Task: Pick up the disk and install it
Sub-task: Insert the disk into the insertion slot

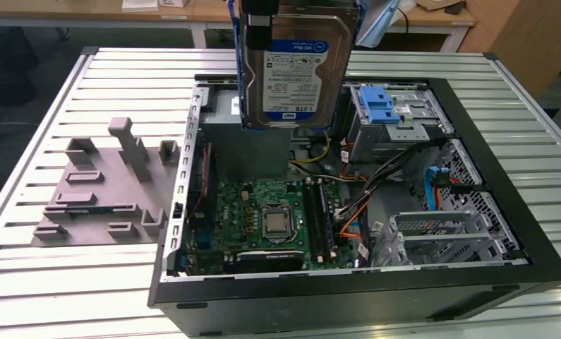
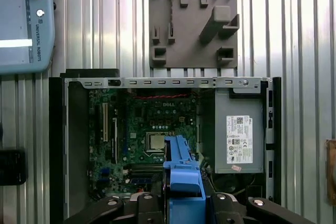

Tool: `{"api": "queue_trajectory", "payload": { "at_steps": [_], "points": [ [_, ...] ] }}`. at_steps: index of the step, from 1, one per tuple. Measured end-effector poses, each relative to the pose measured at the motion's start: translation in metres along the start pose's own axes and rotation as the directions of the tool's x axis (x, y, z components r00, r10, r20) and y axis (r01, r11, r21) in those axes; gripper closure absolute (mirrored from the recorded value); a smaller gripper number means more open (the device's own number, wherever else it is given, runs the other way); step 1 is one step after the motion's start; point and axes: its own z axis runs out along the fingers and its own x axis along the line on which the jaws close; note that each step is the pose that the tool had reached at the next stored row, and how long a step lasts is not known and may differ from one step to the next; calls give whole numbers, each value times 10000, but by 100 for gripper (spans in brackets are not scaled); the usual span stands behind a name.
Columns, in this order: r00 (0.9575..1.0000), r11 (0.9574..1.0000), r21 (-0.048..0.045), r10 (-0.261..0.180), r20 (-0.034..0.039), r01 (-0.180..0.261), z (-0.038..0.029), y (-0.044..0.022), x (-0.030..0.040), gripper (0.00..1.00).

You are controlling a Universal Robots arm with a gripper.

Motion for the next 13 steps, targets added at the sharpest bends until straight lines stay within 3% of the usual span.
{"api": "queue_trajectory", "payload": {
  "at_steps": [9,13],
  "points": [
    [10000,10000,9,-8,0,8,3,-7,195,64],
    [10000,10000,11,-17,-2,17,21,-57,218,64]
  ]
}}
